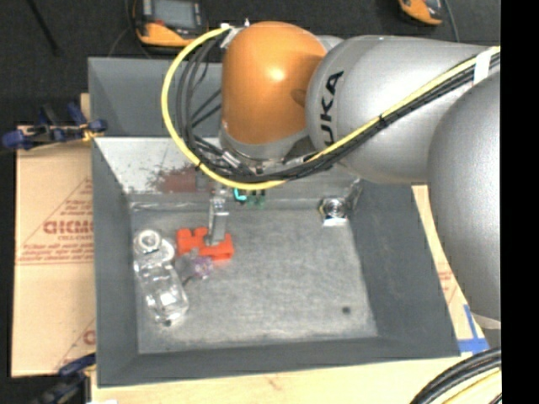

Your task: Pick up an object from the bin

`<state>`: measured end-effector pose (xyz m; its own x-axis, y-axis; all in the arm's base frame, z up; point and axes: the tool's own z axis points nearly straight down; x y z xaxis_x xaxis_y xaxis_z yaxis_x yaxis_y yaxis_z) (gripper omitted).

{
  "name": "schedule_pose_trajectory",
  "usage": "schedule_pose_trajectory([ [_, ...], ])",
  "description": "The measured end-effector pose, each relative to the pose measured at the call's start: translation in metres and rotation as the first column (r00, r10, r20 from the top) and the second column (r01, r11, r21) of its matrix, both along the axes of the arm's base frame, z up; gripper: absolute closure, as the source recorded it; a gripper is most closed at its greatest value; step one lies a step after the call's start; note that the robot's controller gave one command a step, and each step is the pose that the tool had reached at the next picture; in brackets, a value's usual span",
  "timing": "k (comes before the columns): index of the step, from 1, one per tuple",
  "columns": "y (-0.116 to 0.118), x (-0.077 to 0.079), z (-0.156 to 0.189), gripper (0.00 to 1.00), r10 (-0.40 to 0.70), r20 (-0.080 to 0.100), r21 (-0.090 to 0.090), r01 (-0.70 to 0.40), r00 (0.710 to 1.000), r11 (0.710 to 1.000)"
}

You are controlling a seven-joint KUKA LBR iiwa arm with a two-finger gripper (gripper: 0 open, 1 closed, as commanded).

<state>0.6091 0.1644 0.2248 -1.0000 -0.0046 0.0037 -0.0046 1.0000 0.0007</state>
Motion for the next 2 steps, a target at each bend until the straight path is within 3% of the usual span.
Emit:
schedule_pose_trajectory([
  [1, -0.05, -0.008, -0.156, 0.0, 0.125, 0.01, -0.001, -0.125, 0.992, 0.992],
  [2, -0.046, 0.005, -0.122, 0.0, 0.143, 0.012, -0.002, -0.143, 0.99, 0.99],
])
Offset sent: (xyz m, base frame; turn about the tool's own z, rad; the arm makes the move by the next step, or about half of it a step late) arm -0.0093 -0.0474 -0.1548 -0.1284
